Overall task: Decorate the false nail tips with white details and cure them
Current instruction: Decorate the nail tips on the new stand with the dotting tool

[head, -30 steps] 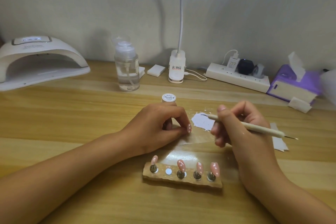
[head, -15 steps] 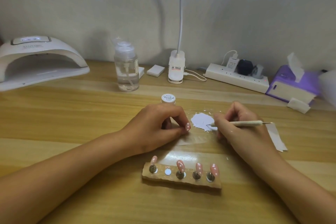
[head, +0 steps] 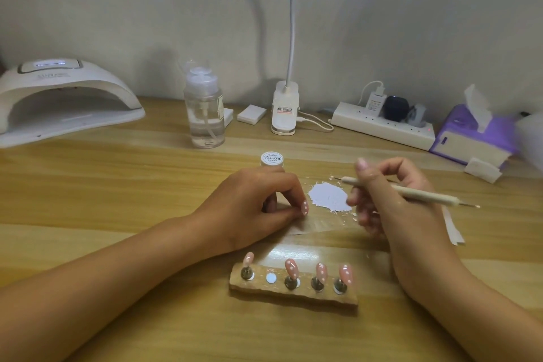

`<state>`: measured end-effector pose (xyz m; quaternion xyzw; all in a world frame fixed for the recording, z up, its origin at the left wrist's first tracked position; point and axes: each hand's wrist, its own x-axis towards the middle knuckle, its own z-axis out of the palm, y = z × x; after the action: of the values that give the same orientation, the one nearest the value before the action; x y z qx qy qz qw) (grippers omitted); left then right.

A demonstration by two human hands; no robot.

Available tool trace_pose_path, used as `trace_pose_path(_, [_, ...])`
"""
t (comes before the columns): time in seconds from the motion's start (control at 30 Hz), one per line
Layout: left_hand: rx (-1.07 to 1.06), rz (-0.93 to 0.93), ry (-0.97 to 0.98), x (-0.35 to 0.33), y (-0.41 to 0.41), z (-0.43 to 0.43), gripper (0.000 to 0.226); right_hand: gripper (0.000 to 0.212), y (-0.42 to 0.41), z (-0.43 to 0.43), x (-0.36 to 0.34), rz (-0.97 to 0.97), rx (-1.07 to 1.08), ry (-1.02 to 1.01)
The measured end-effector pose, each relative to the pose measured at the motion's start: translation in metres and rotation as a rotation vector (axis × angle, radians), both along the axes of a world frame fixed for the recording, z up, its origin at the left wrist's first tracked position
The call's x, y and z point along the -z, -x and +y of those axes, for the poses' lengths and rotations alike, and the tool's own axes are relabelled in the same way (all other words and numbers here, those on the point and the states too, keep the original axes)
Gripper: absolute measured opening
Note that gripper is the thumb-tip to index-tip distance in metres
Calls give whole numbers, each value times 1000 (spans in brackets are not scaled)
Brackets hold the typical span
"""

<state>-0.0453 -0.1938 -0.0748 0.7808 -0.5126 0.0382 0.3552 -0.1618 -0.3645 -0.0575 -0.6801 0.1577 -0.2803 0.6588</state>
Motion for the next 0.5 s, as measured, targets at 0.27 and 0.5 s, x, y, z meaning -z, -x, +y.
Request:
trace_pose_path(0.27, [7,47,9,-1,-1,0,15,23,4,10,4,127,-167,74])
trace_pose_path(0.5, [11,49,9,-1,-1,0,16,25,4,11,6,135,-168,101])
